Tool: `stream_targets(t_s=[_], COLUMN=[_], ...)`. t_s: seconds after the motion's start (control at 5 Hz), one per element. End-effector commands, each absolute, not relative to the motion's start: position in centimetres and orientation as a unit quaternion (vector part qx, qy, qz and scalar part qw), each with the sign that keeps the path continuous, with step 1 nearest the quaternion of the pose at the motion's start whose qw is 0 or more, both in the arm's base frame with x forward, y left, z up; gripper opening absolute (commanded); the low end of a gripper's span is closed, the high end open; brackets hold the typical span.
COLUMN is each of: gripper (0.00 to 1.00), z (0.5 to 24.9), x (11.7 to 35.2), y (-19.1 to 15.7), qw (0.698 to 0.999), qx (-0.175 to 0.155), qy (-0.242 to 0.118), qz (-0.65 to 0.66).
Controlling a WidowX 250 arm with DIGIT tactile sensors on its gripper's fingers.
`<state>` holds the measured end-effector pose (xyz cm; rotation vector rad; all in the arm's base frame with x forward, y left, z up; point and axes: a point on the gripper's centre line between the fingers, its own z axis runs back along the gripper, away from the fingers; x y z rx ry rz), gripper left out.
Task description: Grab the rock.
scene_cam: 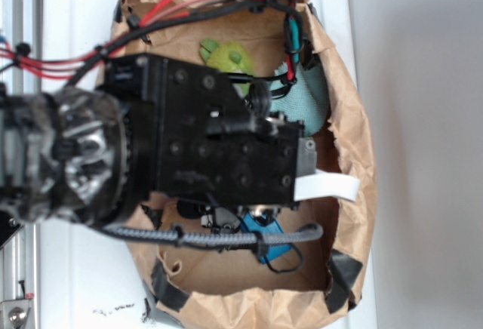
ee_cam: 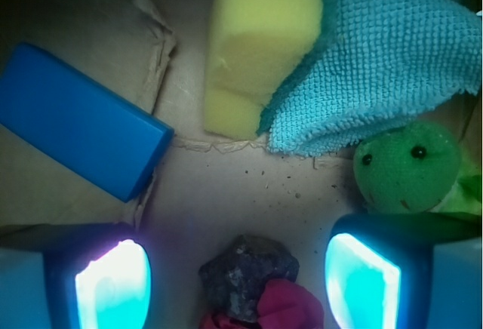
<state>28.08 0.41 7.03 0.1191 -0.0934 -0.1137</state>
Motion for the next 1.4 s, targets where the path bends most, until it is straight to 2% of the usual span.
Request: stream_targets(t_s=[0.0,0.6,0.8,1.0,1.2], gripper=[1.00,1.00,1.00,1.00,1.00], z=[6.4,4.4,3.4,3.3,3.8], x=[28.0,28.2,28.0,27.4,26.9], y=[-0.5,-1.1,-0.9,-0.9,-0.8], qw=[0.989,0.988,0.985,0.982,0.983], qx=[0.097,0.107,0.131,0.150,0.147], qy=[-0.079,-0.068,-0.067,-0.062,-0.050], qz=[-0.078,-0.088,-0.090,-0.093,-0.097])
